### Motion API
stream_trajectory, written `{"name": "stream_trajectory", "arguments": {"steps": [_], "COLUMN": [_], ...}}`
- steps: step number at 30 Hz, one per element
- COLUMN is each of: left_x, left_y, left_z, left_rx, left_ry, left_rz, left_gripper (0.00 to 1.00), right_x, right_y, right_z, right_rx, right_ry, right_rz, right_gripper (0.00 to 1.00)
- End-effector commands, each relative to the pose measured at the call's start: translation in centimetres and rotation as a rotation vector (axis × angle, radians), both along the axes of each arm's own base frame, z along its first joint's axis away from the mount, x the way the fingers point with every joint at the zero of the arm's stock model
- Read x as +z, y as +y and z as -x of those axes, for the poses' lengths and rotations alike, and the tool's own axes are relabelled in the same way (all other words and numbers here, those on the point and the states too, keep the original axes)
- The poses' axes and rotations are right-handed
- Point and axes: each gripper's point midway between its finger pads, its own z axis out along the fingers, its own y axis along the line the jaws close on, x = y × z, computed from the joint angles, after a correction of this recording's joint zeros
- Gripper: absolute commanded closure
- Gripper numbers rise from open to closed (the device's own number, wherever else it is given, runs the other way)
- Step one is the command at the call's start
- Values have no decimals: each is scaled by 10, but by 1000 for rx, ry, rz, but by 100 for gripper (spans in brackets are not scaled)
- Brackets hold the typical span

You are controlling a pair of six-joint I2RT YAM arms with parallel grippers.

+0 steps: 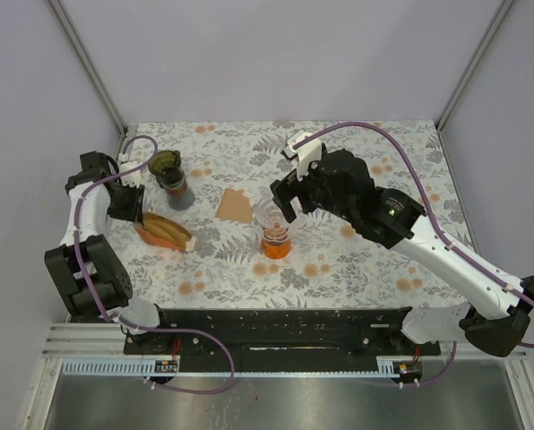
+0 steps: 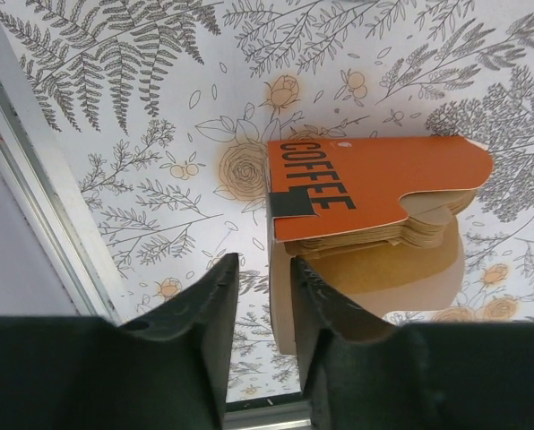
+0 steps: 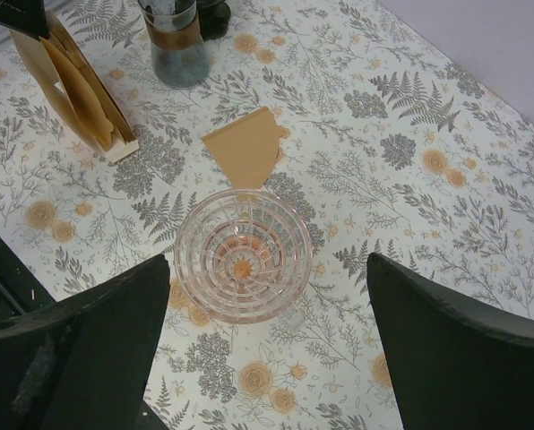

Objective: Place the coffee filter in the dripper

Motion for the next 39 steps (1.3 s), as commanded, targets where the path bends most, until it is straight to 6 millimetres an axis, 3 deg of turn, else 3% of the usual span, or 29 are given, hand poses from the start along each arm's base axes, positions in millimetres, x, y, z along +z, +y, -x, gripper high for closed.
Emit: {"name": "stream_trajectory", "arguments": {"steps": [1,3,8,11,14,18,20,22,28,32,33,34,35,39], "left_x": [32,41,72,102,130,140,133,124,79,41,22,19,3,-29], "left_y": [0,1,5,-4,-40,-129,-164,-187,-233,-246,-248,-250,-254,-263], "left_z": [-17,-19,-27,-32,-34,-35,-42,-55,-96,-125,-130,-133,-136,-143], "left_rx": [-23,-22,19,25,-33,-199,-229,-220,-193,-143,-133,-133,-141,-89], "left_ry": [-109,-128,-194,-276,-354,-399,-387,-382,-314,-239,-190,-180,-142,-64], "left_rz": [-7,-11,-38,-34,-24,31,53,63,-11,-82,-92,-91,-93,-68], "left_gripper": [60,51,46,41,30,13,7,2,1,1,1,1,1,1], "right_x": [15,14,10,8,11,18,20,24,39,28,23,20,16,7], "right_y": [-6,-6,-4,-5,-11,-28,-38,-50,-90,-107,-109,-109,-109,-112], "right_z": [0,1,1,0,-2,-11,-18,-24,-37,-44,-45,-44,-45,-47], "right_rx": [-6,-3,1,-5,-38,-104,-150,-186,-313,-351,-352,-345,-342,-344], "right_ry": [-36,-33,-26,-25,-24,-21,-15,-10,-4,7,16,21,27,42], "right_rz": [-36,-36,-30,-25,-33,-67,-76,-83,-144,-124,-116,-109,-99,-66], "right_gripper": [1,1,1,1,1,1,1,0,1,1,1,1,1,1]}}
